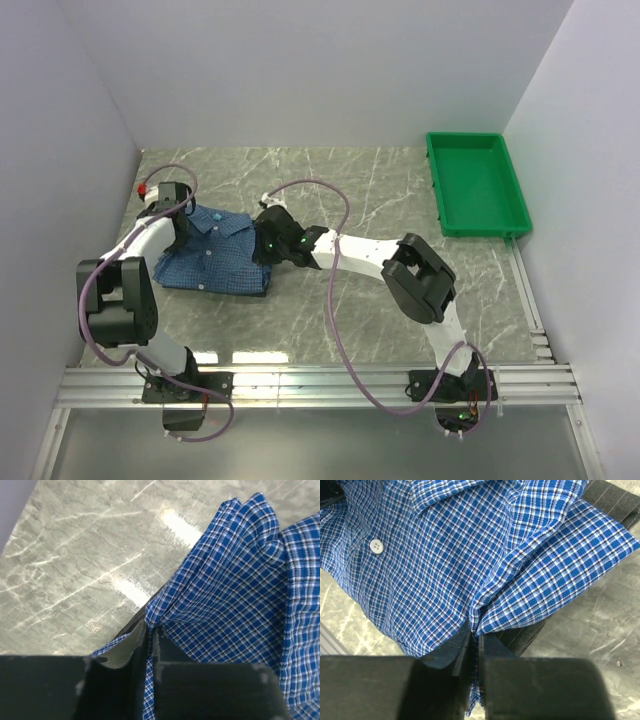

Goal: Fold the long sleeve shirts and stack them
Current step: Neatly place the folded shirt to the corner

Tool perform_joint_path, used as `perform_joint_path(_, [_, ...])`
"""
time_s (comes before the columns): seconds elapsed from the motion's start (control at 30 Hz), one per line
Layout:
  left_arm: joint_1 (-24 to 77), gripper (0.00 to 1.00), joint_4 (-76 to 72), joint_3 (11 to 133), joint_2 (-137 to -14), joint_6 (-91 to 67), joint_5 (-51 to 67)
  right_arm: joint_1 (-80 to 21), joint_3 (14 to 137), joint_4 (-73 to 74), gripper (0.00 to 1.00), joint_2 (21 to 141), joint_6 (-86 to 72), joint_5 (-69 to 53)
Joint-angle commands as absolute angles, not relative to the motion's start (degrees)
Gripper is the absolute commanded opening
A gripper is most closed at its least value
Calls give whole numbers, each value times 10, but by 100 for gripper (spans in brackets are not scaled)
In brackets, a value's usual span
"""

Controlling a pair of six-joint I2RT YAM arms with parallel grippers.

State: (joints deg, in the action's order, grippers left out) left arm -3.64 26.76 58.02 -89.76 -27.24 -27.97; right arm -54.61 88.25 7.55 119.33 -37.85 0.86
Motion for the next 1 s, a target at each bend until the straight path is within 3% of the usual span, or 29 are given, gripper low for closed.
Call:
perform_joint_path(0.0, [-42, 15, 251, 593, -904, -287, -297, -545, 904, 96, 17, 1209, -374, 33])
perform_joint_path(0.13, [-41, 29, 250, 591, -895, -290, -287, -542, 883, 90, 47, 1185, -383, 33])
perform_joint_path(0.17, [-42, 44, 251, 592, -894, -293, -285, -540, 881, 91, 50, 1180, -385, 33])
perform_joint_path(0.23, [-42, 59, 253, 593, -884, -297, -285, -537, 872, 98, 58, 1163, -388, 39])
perform_joint_path(0.27, [-41, 72, 254, 592, -880, -298, -285, -534, 868, 101, 60, 1157, -388, 40])
perform_joint_path(0.37, [-41, 83, 256, 596, -855, -299, -280, -524, 853, 106, 64, 1126, -387, 40])
perform_joint_path(0.6, [-38, 87, 301, 614, -759, -323, -217, -499, 847, 129, 65, 1061, -381, 46])
perform_joint_path(0.83, [-30, 84, 329, 529, -660, -407, -97, -477, 881, 68, 43, 1091, -397, -72])
perform_joint_path(0.97, [-30, 85, 325, 453, -596, -460, -42, -472, 889, 27, 37, 1135, -413, -105])
